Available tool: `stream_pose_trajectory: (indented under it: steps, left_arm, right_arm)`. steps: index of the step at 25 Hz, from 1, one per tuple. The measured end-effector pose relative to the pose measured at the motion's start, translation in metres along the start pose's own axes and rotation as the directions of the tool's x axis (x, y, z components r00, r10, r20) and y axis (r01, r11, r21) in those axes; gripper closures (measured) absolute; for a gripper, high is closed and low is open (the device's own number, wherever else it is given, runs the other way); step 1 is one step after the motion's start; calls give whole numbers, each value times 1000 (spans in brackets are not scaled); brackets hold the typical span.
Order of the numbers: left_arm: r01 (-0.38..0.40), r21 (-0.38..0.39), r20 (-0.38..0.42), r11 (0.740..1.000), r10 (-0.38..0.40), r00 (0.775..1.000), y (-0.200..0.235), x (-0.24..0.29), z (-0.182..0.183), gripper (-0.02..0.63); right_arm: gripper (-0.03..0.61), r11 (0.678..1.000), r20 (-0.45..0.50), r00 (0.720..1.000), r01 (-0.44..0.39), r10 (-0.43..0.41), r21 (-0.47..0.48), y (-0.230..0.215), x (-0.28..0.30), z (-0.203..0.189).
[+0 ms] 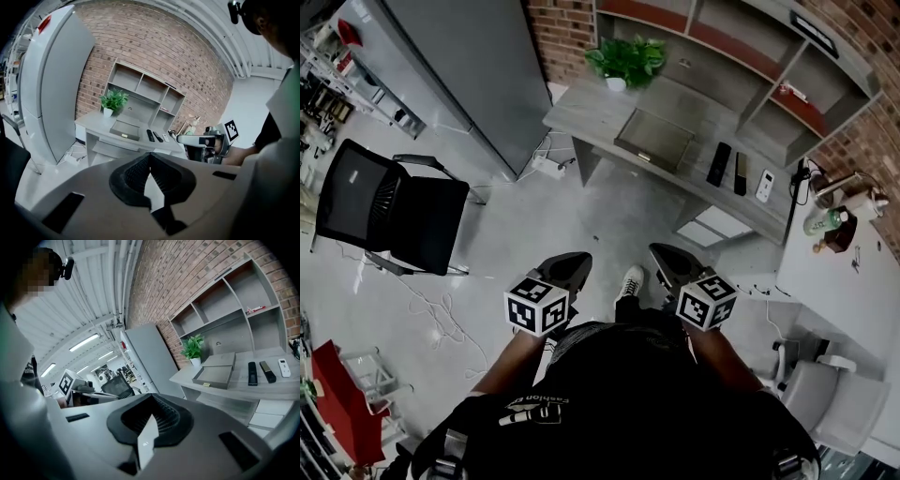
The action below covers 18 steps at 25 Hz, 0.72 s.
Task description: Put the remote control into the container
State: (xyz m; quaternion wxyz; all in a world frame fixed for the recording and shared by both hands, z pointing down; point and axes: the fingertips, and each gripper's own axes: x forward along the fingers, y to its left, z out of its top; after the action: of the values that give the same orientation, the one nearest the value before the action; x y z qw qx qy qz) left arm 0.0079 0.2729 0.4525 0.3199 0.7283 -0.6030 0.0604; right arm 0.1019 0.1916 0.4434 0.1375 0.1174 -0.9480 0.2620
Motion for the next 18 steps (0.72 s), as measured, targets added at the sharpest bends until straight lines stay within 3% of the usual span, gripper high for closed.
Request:
stream_pose_trajectory:
  steps: [10,15,18]
  left_arm:
    - [32,133,-51,991,-26,998,10,98,93,607]
    - [45,239,-83,970,-26,996,9,138,122,607]
    - [41,245,-91,969,-19,996,17,153,133,607]
  right_arm:
    - [572,992,113,988,91,-101,86,-107,8,71]
    - [573,988,167,976,123,-138,97,-147,0,97]
    - [572,982,176,969,153,-171,112,-168,-2,103]
